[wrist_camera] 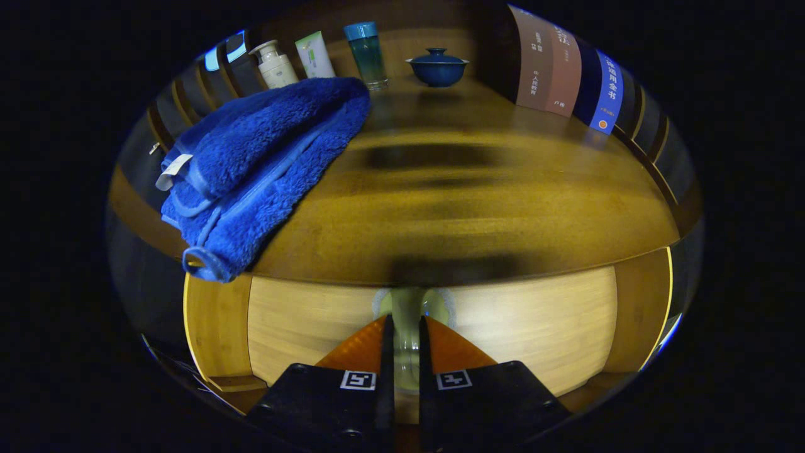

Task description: Pull open the drawer, take out the items inside it, and place them on the countertop above the cabinet.

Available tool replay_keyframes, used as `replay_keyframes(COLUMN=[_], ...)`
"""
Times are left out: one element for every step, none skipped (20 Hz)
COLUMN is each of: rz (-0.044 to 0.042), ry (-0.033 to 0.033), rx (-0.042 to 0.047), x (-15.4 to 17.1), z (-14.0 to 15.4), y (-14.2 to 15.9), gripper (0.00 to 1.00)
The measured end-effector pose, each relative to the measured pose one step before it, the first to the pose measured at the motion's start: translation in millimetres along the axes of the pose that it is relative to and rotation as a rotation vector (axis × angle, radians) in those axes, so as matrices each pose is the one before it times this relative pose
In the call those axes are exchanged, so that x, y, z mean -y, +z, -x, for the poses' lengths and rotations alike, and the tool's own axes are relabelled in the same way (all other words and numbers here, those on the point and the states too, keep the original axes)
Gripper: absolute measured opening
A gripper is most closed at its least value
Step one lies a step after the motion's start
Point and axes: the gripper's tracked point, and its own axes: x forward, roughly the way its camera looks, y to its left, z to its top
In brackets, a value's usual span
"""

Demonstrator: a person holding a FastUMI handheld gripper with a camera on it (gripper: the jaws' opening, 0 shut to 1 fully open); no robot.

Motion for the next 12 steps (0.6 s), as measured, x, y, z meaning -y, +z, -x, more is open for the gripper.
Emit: replay_keyframes(rz=[-0.00499,-0.01297,-0.01575,-0.01431,-0.00705,-0.00114,0.00849,0.00891,0.00449,0.00138,0.00601,0.01052], ry=[0.01003,0.01951,0.02723,0.01997,0.00880,0.00538,0.00553,0.00009,0.00073,0.00501,0.00441,-0.01140], rx=[0.01653,0.02659,0.03874,0.04804,0.05368,0.05021,0.04868,0.04676,0.04801,0.03394,0.02939,0.01366], x=[-0.66,-2.53,-4.37,-3.68,-1.83,-1.55,-1.48,0.13,0.00,-1.58,-2.35,3.36], z=[9.87,13.33,17.11,16.53,16.96,16.11,16.99,14.68,11.59,4.23,-1.86,-3.63], y=[-1.71,-0.41,0.47,2.91,5.58,7.02,9.03,12.44,16.80,14.64,14.56,13.54], gripper=[0.20,0.20,0.20,0.20,0.20,0.20,0.20,0.20,0.20,0.20,0.20,0.20])
